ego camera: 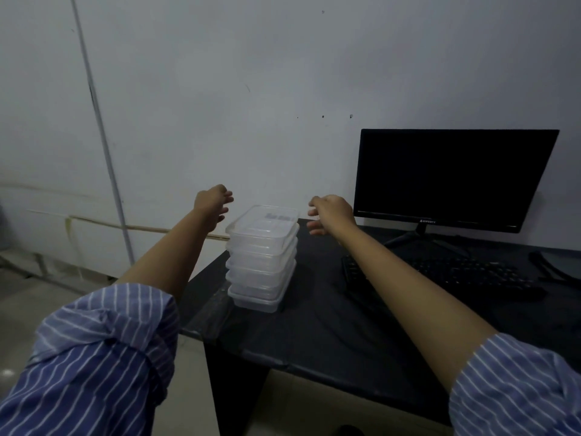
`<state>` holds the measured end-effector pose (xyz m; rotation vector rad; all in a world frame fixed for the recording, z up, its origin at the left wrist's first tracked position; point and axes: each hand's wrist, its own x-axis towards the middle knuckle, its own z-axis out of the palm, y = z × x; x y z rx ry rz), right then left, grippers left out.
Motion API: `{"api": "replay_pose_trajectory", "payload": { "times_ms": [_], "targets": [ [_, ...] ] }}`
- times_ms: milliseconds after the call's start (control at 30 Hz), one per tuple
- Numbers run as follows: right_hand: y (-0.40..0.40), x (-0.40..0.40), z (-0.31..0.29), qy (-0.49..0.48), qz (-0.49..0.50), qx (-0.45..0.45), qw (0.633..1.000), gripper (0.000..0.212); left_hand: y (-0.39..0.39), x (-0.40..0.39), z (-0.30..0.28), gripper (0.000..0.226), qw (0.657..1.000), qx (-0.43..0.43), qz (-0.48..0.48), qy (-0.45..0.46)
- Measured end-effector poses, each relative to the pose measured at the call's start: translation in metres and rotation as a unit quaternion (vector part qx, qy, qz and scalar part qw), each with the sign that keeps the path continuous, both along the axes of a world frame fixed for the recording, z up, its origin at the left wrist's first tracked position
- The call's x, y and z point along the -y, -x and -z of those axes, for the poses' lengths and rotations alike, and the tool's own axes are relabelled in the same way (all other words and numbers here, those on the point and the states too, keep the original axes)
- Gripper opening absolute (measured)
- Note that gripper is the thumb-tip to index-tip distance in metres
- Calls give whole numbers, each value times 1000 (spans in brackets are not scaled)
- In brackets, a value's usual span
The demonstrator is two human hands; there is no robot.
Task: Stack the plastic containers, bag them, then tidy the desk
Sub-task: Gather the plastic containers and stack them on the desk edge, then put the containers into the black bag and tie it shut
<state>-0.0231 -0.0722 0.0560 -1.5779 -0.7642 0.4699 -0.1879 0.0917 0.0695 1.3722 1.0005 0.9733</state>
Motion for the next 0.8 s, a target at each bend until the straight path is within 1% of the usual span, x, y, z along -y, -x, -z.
{"api": "replay_pose_trajectory", "payload": {
  "times_ms": [100, 200, 300, 400, 500, 600, 667, 800],
  "targets": [
    [4, 5, -8, -22, -27, 26, 999, 26, 6, 0, -6, 36, 999, 29, -28, -18],
    [12, 10, -19, -24, -76, 40, 996, 25, 18, -4, -5, 31, 995, 57, -79, -20],
    [32, 14, -28, -14, -140, 50, 989, 24, 41, -8, 7, 36, 987, 70, -142, -13],
    [58, 19, -29, -11, -203, 68, 977, 25, 75, -6, 28, 37, 975, 68, -209, -3],
    [90, 22, -20, -18, -263, 76, 962, 27, 109, 3, 57, 35, 967, 70, -246, 18],
    [130, 27, -5, -13, -320, 50, 946, 25, 138, 22, 94, 28, 957, 62, -278, 58],
    [159, 28, 9, 3, -354, 38, 935, 24, 154, 34, 121, 28, 950, 53, -296, 83],
    [214, 29, 53, 71, -417, 15, 906, 26, 186, 62, 184, 25, 939, 38, -314, 137]
  ]
}}
